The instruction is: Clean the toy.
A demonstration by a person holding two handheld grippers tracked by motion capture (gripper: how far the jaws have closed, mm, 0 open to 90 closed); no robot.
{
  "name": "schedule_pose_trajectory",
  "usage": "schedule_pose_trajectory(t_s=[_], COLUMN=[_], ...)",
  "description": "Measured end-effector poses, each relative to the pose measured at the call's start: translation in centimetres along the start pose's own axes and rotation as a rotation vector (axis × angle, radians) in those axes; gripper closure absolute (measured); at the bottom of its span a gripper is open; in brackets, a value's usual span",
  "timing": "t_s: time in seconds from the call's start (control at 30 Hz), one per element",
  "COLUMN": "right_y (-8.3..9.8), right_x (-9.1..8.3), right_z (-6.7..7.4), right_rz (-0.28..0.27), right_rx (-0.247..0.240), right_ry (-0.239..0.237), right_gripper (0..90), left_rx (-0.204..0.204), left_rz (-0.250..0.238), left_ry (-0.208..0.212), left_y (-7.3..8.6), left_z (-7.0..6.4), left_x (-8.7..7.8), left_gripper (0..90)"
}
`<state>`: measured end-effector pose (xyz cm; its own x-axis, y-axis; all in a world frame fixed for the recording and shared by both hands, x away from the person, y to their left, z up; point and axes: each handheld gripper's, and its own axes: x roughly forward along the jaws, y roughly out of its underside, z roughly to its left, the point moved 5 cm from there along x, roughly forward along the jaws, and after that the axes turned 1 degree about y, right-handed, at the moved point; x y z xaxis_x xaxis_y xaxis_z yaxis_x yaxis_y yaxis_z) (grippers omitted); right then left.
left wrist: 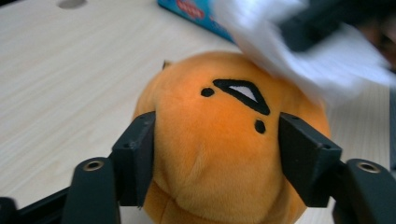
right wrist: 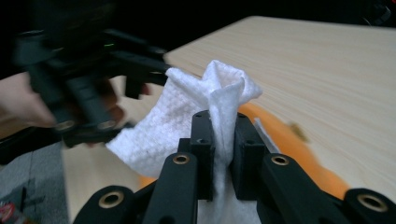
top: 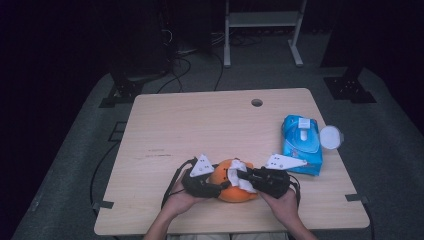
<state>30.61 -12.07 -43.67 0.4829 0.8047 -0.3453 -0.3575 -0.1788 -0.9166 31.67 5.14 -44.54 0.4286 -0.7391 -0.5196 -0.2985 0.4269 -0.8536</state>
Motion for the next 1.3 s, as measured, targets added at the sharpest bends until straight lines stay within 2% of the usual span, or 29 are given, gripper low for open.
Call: schedule_pose_trajectory(t_s=[0.07,0.17,0.23,0.33,0.37,0.43,0.53,0.57,0.63,0.7,0.77,0.8,0.83,0.9,1.0,1.03,1.13,1.23,1.3], right_y=[0.0,0.8,1.1,1.1,1.1,1.1,1.2,1.2,1.2,1.3,1.3,1.3,1.3,1.2,0.9,0.7,0.0,-0.5,-0.5], right_x=[0.1,0.1,-0.1,-0.4,-0.4,-0.4,-0.5,-0.6,-0.9,-1.3,-1.3,-1.3,-1.2,-1.0,-1.0,-1.1,-1.4,-1.4,-1.2], right_z=[0.4,-1.0,-1.9,-2.6,-2.8,-3.0,-3.3,-3.5,-4.2,-4.8,-5.0,-4.9,-4.8,-4.3,-3.5,-3.3,-2.4,-0.7,-0.2], right_rz=[0.012,0.015,0.015,0.008,0.005,0.004,0.006,0.003,-0.003,-0.009,-0.012,-0.011,-0.01,-0.003,-0.002,-0.008,-0.036,-0.037,-0.028], right_rx=[-0.031,0.024,0.048,0.061,0.066,0.073,0.076,0.081,0.096,0.123,0.127,0.125,0.12,0.111,0.089,0.085,0.088,0.052,0.024], right_ry=[0.011,0.011,0.034,0.059,0.064,0.067,0.078,0.084,0.108,0.109,0.106,0.1,0.092,0.083,0.084,0.078,0.03,-0.012,-0.012], right_gripper=[80.1,80.1,80.1,80.1,80.1,80.1,80.0,80.0,79.9,79.9,79.9,79.9,79.9,80.0,80.5,80.5,80.5,80.4,80.4], left_rx=[0.021,0.03,0.014,-0.028,-0.053,-0.031,-0.003,0.021,0.038,0.039,0.034,0.042,0.033,0.029,0.05,0.043,-0.025,-0.078,-0.092], left_rz=[0.004,0.003,-0.013,0.007,0.013,0.009,0.01,0.01,-0.007,-0.019,-0.019,-0.013,-0.016,-0.011,-0.029,-0.034,-0.057,-0.078,-0.083], left_ry=[0.009,0.046,0.066,0.05,0.069,0.062,0.084,0.112,0.15,0.136,0.097,0.071,0.067,0.071,0.048,0.043,0.043,0.024,0.027], left_y=[-0.3,-0.5,-0.5,-0.1,0.2,0.4,0.0,-0.2,-0.4,-0.6,-0.7,-0.6,-0.5,-0.2,-0.2,-0.3,-0.5,-0.9,-1.1], left_z=[-0.4,-0.8,-0.5,0.3,0.3,0.0,-0.8,-1.2,-1.6,-1.6,-1.3,-1.1,-1.0,-1.0,-0.9,-0.9,-0.2,0.3,0.3], left_x=[-0.2,-0.2,-0.3,0.0,0.4,0.8,0.6,0.4,0.1,0.2,0.5,0.8,1.1,1.8,1.5,1.3,0.8,0.0,-0.4], left_gripper=[34.4,29.4,22.2,12.0,12.0,15.3,22.0,23.4,25.8,24.0,18.7,15.5,11.8,11.2,23.4,28.6,34.5,35.4,35.6])
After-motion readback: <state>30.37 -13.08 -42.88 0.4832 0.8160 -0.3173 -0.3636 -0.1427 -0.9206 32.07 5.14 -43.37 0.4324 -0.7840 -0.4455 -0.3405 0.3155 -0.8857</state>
